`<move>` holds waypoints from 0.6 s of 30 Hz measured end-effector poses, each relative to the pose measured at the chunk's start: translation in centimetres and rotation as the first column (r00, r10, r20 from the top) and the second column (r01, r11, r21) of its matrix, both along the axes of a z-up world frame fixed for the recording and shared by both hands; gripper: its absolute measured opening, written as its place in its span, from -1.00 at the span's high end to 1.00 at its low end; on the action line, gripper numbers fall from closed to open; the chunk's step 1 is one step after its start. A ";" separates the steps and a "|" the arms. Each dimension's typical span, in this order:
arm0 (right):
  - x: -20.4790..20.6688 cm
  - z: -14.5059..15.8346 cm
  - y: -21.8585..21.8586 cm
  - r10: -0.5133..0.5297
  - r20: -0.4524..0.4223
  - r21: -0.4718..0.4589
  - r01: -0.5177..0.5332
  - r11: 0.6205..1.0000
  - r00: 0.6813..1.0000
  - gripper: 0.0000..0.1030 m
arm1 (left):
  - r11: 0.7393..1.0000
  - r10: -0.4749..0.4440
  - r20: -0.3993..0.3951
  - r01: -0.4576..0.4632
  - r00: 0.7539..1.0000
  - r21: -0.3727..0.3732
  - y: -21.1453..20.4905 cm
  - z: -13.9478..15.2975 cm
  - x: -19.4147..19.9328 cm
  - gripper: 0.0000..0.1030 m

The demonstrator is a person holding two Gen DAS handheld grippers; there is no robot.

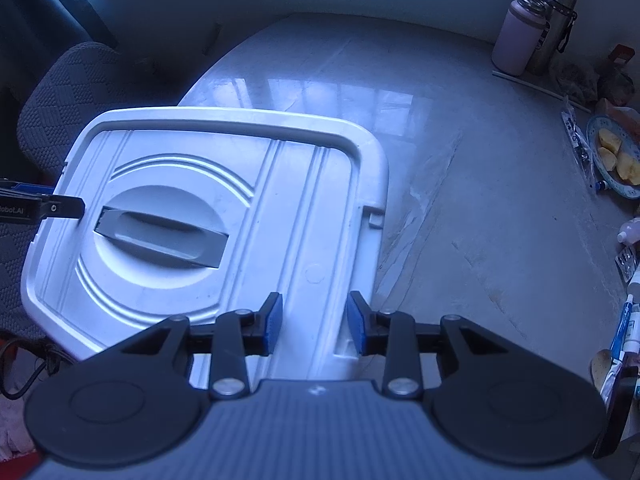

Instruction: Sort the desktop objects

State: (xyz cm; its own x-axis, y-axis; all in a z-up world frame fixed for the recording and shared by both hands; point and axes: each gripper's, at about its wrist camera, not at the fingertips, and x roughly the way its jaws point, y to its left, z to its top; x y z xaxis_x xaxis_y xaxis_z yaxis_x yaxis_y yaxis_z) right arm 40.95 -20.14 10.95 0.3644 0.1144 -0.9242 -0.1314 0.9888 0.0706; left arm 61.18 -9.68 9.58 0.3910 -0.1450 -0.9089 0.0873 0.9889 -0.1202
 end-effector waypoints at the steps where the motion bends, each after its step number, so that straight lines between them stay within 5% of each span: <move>1: 0.0 0.0 -0.1 -0.006 -0.003 0.001 0.006 1.000 1.000 0.31 | 1.000 -0.010 0.001 0.009 1.000 0.007 0.0 0.1 -0.2 -0.44; 5: -0.1 -0.1 -0.8 -0.042 -0.004 0.015 0.042 0.999 0.999 0.29 | 1.000 0.012 -0.015 -0.013 1.000 -0.018 0.8 -0.1 -0.4 -0.47; 9: -0.2 -0.5 -0.8 -0.058 0.001 0.003 0.058 0.998 0.998 0.21 | 1.000 0.022 -0.006 -0.022 1.000 -0.006 1.2 -0.7 -0.2 -0.78; 18: 0.0 -0.9 -1.4 -0.080 0.006 0.036 0.080 0.996 0.997 0.16 | 0.999 0.030 0.037 -0.029 0.999 -0.023 1.2 -1.2 0.1 -0.83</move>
